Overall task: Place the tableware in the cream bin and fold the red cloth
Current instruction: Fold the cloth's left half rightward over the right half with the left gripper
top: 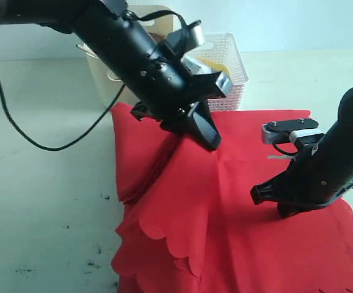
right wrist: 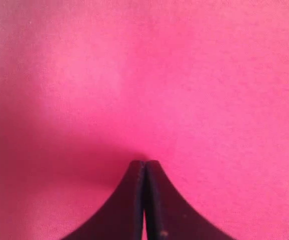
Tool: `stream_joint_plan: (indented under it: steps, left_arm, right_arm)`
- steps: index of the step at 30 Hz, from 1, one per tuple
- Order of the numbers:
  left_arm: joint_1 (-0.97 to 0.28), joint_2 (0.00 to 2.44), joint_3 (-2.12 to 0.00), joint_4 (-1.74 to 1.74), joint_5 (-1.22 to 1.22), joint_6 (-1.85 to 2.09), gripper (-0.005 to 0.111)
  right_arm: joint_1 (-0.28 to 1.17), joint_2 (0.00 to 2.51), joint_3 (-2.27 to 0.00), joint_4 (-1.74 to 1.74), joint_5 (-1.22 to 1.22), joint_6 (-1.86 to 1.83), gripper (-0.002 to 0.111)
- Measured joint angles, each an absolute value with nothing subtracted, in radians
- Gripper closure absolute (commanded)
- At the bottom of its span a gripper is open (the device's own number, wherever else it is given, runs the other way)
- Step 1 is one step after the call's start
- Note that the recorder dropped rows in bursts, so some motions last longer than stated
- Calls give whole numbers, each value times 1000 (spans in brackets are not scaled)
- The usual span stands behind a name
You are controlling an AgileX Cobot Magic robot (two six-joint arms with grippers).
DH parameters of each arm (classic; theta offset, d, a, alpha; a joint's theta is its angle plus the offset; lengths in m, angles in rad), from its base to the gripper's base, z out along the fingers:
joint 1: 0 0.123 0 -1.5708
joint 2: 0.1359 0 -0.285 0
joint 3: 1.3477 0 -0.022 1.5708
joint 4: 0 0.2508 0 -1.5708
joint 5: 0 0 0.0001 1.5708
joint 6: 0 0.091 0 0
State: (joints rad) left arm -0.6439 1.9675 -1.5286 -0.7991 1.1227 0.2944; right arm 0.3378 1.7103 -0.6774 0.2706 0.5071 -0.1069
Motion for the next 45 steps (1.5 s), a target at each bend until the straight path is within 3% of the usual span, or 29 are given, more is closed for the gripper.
stream_joint_plan:
  steps: [16,25,26,28,29,31,34,45]
  left_arm:
    - [-716,2146,-1751,-881,1092,223,107]
    - [-737,2151,-1762,-917,1089,208,106]
    - [-758,2165,-1762,-925,1053,208,104]
    - [-787,2197,-1763,-932,969,206,84]
    - [-792,2210,-1763,-937,940,206,68]
    - [-794,2243,-1763,-947,871,206,51]
    - [-786,2255,-1763,-947,836,206,38]
    - [-726,2146,-1763,-792,965,212,38]
  right_arm:
    - [338,1699,-696,267,522,-107,108]
    - [338,1429,-780,-327,824,278,108]
    - [338,1421,-780,-379,849,311,108]
    - [338,1419,-780,-405,861,333,108]
    - [338,1419,-780,-409,863,335,108]
    - [338,1419,-780,-413,864,337,108]
    - [338,1419,-780,-413,865,339,108]
    - [338,1399,-780,-405,872,339,108]
